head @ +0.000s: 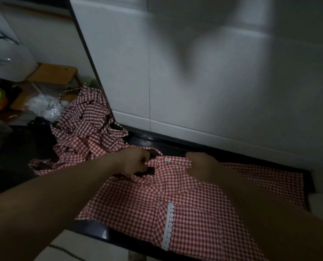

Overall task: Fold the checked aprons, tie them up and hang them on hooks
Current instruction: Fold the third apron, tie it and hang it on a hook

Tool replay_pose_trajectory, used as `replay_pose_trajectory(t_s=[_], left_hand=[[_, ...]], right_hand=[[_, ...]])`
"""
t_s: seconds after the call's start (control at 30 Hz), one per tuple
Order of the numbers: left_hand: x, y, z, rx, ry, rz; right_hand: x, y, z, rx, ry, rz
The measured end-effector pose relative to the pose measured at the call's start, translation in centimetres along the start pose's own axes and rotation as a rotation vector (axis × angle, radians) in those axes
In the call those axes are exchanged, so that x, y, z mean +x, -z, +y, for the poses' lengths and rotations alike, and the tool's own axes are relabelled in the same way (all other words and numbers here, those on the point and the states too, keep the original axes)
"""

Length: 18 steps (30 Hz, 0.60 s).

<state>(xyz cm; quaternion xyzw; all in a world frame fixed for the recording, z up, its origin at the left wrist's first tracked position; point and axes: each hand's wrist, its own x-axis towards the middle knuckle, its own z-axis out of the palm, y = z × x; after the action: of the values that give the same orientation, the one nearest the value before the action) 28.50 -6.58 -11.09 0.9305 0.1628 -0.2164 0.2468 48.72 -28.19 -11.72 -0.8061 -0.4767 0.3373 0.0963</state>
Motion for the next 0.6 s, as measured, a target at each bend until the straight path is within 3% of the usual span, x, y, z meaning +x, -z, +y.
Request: replay_pose_trajectory(t_s=[0.07,0.13,0.2,0.23,0.33,0.4,0.6], left_hand=[[0.3,1.0,-0.6,-0.093,0.032,0.169],[0.7,2.2,-0.6,0.067,0.046,0.482],[0.9,2.8,0.0,0.246,0.026,0.671],[0.8,2.7,0.6,0.240,0.015,0.648],[1.2,0.6,2.2,0.013,0.099,0.264],[1.9,-1.1,2.7,-0.145,0.149,0.117],[3.1,-2.2,3.1,-0.512,0.149,0.235]], right_hand=[[0.1,0.7,-0.4,-0.041,0.033,0.150],[0.3,0.7,-0.4,-0.197,0.061,0.410],[0.3,0.7,-0.5,-0.335,0.135,0.517],[0.1,0.6,-0.7,-0.359,0.166,0.484],[0.1,-0.6,-0.6,-0.295,0.135,0.267],[0.4,-1.4,-0.4,-0.305,0.061,0.196],[1.4,-1.6,0.0,-0.241,-0.029,0.130]])
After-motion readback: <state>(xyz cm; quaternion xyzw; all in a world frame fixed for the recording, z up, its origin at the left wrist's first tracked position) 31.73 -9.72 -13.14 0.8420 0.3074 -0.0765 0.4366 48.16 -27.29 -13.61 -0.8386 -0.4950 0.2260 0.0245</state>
